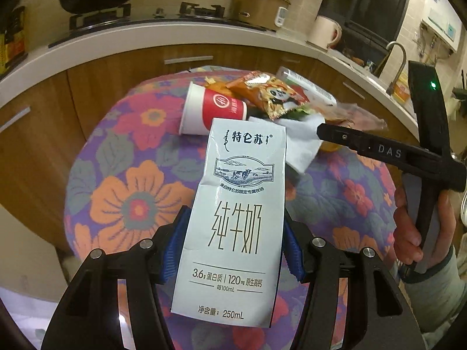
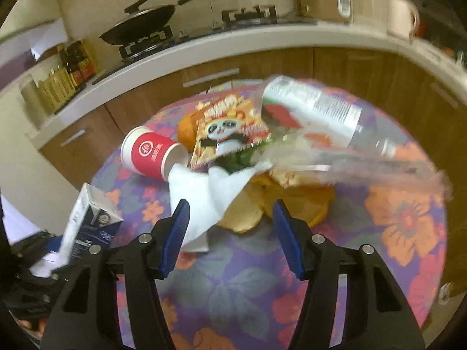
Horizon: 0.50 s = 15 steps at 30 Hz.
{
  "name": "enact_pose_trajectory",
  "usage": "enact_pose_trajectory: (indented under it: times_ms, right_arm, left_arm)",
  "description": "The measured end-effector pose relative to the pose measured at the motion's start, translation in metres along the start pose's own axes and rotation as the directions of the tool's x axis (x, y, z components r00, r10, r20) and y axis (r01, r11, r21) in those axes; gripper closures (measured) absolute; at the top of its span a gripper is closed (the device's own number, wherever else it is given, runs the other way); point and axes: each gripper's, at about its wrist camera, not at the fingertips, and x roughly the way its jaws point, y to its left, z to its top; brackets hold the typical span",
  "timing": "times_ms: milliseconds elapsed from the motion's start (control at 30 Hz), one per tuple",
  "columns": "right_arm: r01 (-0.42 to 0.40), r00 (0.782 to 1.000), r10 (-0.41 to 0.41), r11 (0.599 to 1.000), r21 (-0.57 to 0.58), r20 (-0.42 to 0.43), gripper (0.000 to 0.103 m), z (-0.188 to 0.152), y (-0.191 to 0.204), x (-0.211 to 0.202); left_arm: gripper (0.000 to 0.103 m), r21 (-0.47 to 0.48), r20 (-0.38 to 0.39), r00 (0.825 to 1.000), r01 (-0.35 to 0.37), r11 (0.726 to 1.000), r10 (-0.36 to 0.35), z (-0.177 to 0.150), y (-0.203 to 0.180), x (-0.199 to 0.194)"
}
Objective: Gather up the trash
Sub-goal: 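Lift the milk carton with the left tool while the right tool grasps the white tissue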
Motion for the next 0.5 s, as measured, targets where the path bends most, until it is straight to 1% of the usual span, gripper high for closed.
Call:
enact_pose_trajectory:
  times_ms: [33,67,100,167,200,233,267,300,367,433,500]
  right_arm:
    - [0.008,1.0,-0.008,1.0,-0.004,-0.01,0.05,0.001,0.002,0.003]
    - [0.011,0.999,-0.011,1.0,-0.004,-0.031,0.056,0.003,0.002,0.008]
    - [0.0,0.999,0.0,1.0,0.002,-0.046,0.059,0.003,0.002,0.012]
    - [-0.031,0.997,0.033,0.999,0.025,-0.07,0.07,0.002,0.001,0.02]
    - [-0.034,0.997,0.036,0.999,0.028,-0.073,0.073,0.002,0.002,0.023]
    - [-0.032,0.997,0.033,0.999,0.02,-0.07,0.081,0.003,0.004,0.026]
    - [-0.029,0.997,0.029,1.0,0.008,-0.067,0.092,0.003,0.006,0.028]
    - [-0.027,0.997,0.027,1.0,0.001,-0.066,0.098,0.004,0.008,0.03]
    - [-0.014,0.999,0.014,1.0,-0.01,-0.049,0.102,0.004,0.008,0.028]
    - [-0.021,0.999,0.02,1.0,-0.024,-0.025,0.103,0.003,0.009,0.02]
    - [-0.044,0.999,0.044,0.998,-0.049,0.011,0.103,0.002,0.01,0.005]
  left_arm:
    - [0.047,-0.002,0.004,1.0,0.001,1.0,-0.001,0.0,0.003,-0.001]
    - [0.047,-0.003,0.007,1.0,0.0,1.0,0.0,0.001,0.004,0.0]
    - [0.047,-0.004,0.01,1.0,0.002,1.0,-0.002,0.002,0.004,0.001]
    - [0.047,-0.004,0.016,1.0,0.003,1.0,-0.003,0.004,0.003,0.003]
    - [0.047,-0.004,0.019,1.0,0.005,1.0,-0.005,0.004,0.003,0.003]
    - [0.047,-0.004,0.02,1.0,0.007,1.0,-0.007,0.005,0.003,0.004]
    - [0.047,-0.004,0.022,1.0,0.01,1.0,-0.01,0.006,0.004,0.004]
    - [0.047,-0.003,0.026,1.0,0.011,1.0,-0.011,0.006,0.004,0.004]
    - [0.047,-0.002,0.033,0.999,0.009,1.0,-0.009,0.007,0.004,0.004]
    - [0.047,-0.001,0.047,0.999,0.008,1.0,-0.008,0.01,0.004,0.002]
    - [0.047,-0.005,0.066,0.998,0.017,1.0,-0.016,0.012,0.003,-0.002]
